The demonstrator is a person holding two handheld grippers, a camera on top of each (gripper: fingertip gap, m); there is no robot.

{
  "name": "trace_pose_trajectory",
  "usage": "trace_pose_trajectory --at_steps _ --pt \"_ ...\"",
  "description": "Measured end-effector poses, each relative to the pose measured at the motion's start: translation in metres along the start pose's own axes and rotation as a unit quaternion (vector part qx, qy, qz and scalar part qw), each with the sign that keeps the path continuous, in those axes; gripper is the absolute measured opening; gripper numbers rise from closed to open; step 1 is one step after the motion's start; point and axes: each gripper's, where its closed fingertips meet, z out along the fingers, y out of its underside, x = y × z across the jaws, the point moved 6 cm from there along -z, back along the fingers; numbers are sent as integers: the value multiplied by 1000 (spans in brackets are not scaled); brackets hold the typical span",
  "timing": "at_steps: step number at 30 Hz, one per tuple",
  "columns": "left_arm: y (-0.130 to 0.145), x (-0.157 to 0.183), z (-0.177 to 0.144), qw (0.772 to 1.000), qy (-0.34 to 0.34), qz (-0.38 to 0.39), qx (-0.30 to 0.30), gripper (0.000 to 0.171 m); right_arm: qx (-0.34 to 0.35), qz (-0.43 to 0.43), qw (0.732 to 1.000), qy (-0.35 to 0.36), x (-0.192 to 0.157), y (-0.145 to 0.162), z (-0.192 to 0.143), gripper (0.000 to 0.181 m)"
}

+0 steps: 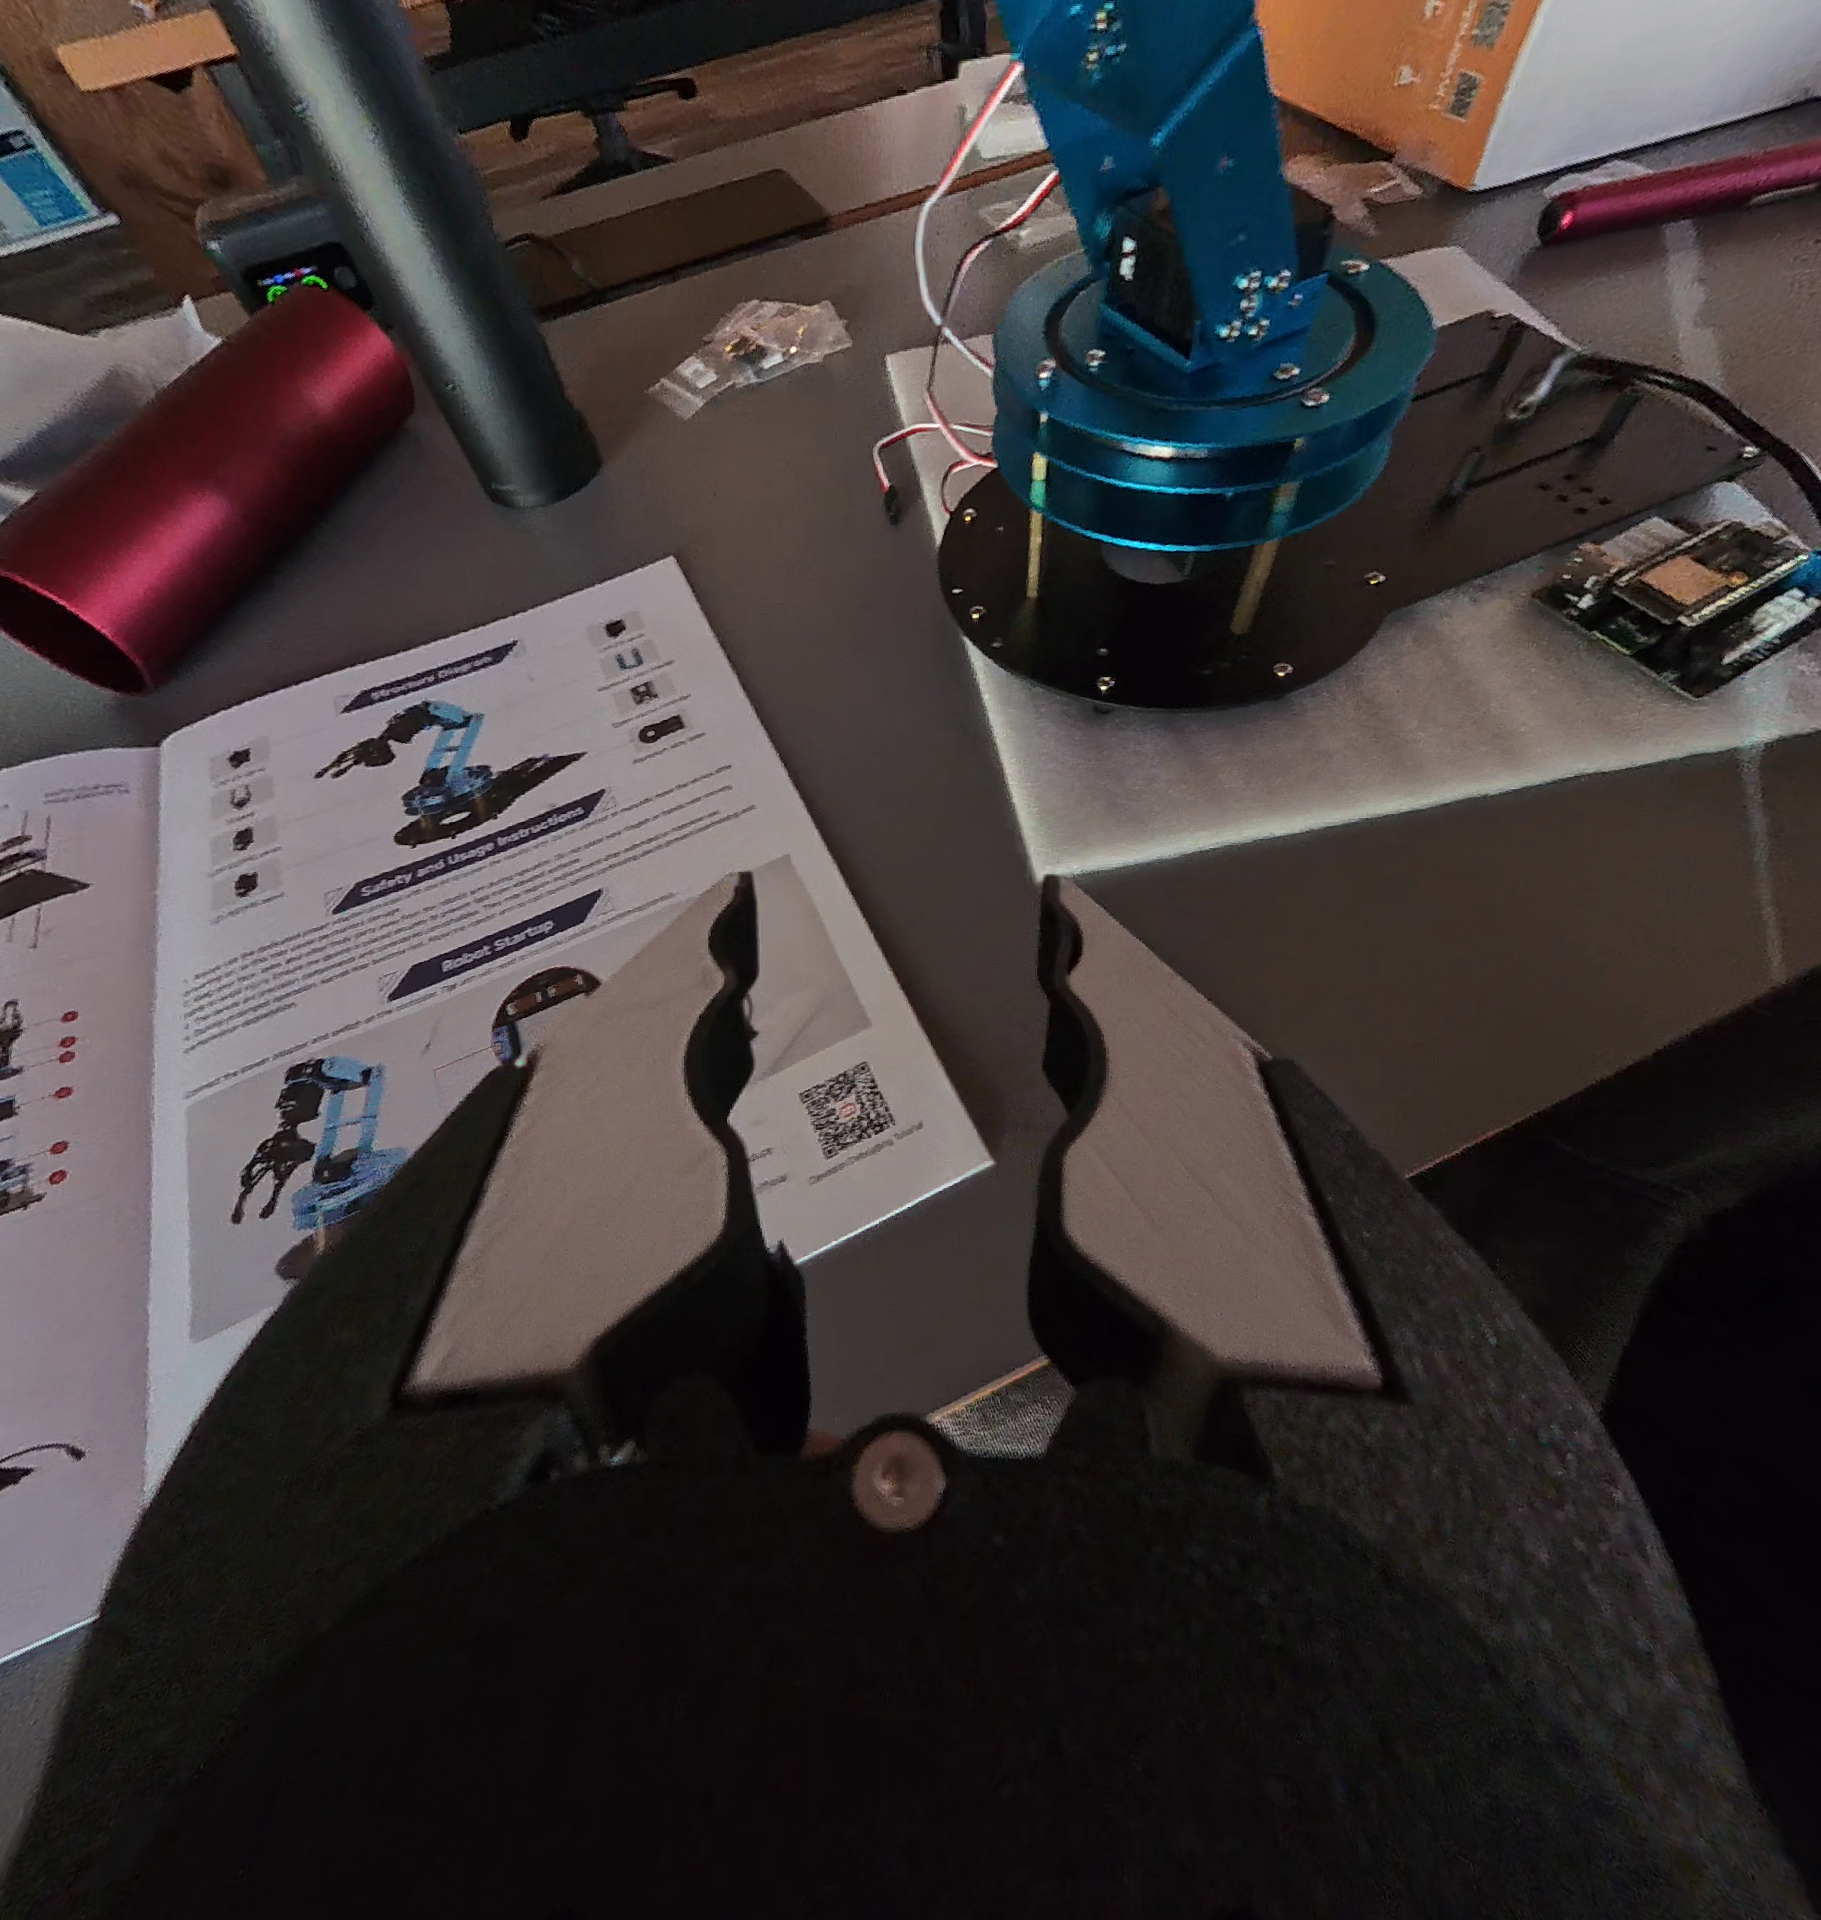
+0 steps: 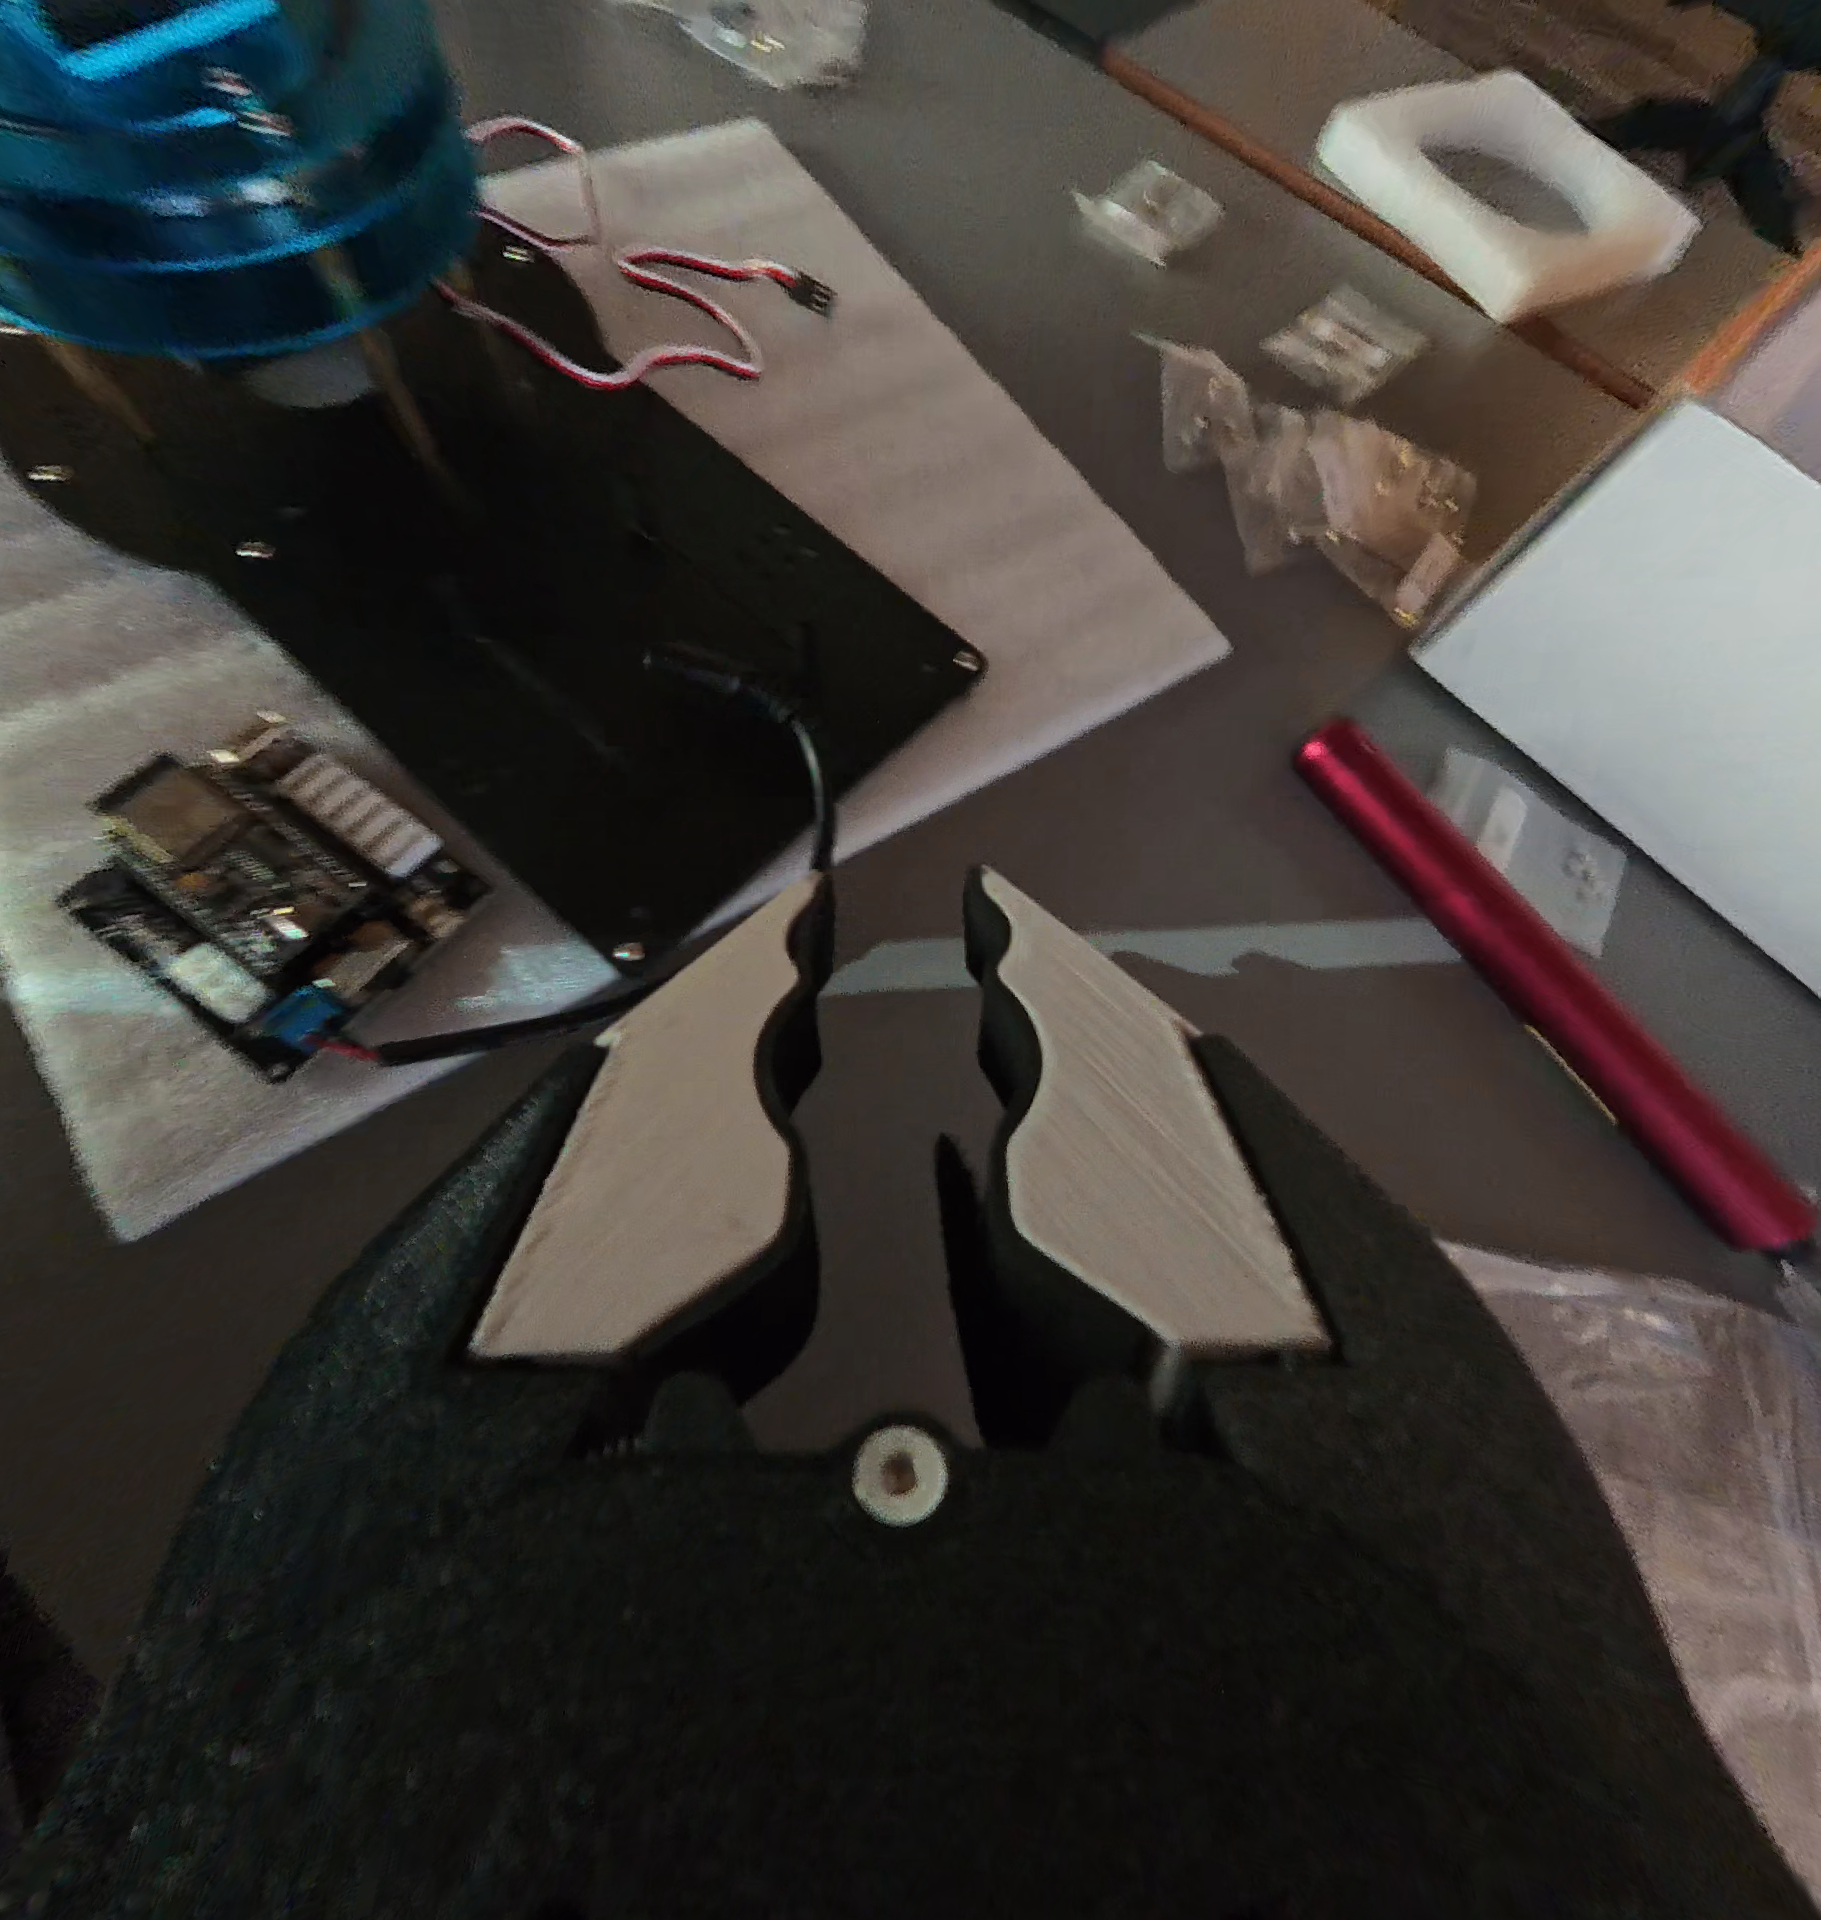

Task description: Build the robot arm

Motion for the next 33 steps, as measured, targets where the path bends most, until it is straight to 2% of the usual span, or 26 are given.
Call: trace_pose_trajectory --at_steps 4,6,9,13,15,17,19,24,26,30,33 --pt "-1 11 -5 1000 6 9 4 54 14 -9 997 -78 -30 -4 -1 23" --pt "0 16 -9 1000 8 8 5 54 11 -28 996 -90 -42 -1 -1 28" --pt "2 21 -17 1000 11 5 7 54 10 -46 993 -104 -59 0 0 23" --pt "1 26 -25 1000 10 8 15 54 6 -76 991 -108 -60 -9 7 23" --pt "-1 28 -29 1000 9 9 21 54 -1 -79 984 -162 -65 -14 9 23" --pt "-2 31 -33 1000 12 10 25 54 -14 -111 965 -238 -78 -15 6 29" --pt "-1 34 -35 999 17 10 28 54 -22 -152 951 -270 -84 -12 7 29" --pt "0 45 -31 999 43 5 28 54 -22 -123 964 -233 -48 -20 28 30" --pt "-3 53 -25 998 65 3 26 54 -19 -104 970 -219 -33 -24 38 40" --pt "-10 73 -15 995 99 11 19 54 3 -91 974 -208 -25 -30 54 38" --pt "-13 83 -19 995 102 0 9 54 35 -74 976 -199 -28 -33 52 36"
